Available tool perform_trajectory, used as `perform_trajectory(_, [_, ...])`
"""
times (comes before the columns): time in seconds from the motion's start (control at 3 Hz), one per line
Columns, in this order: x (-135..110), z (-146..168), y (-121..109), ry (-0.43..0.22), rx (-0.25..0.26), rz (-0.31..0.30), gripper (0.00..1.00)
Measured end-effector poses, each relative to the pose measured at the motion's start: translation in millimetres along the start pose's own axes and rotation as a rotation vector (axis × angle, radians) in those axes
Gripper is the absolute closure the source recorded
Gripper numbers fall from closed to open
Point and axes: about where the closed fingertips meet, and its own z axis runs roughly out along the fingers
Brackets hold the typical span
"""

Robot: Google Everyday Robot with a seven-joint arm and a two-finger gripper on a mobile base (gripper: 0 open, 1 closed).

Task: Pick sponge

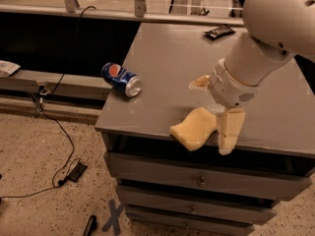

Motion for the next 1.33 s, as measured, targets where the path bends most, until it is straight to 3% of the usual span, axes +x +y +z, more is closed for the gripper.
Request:
perform_trajectory(0.67, [-4.6,27.2,-3.1,-0.026,-0.025,-0.053,0.42])
perform_trajectory(1.0, [-10.1,25.9,-0.8,-0.046,-0.016,-0.071,0.65])
perform_trajectory(1.33, [-16.5,0.3,-8.1,-0.039,0.025,-0.072,0.88])
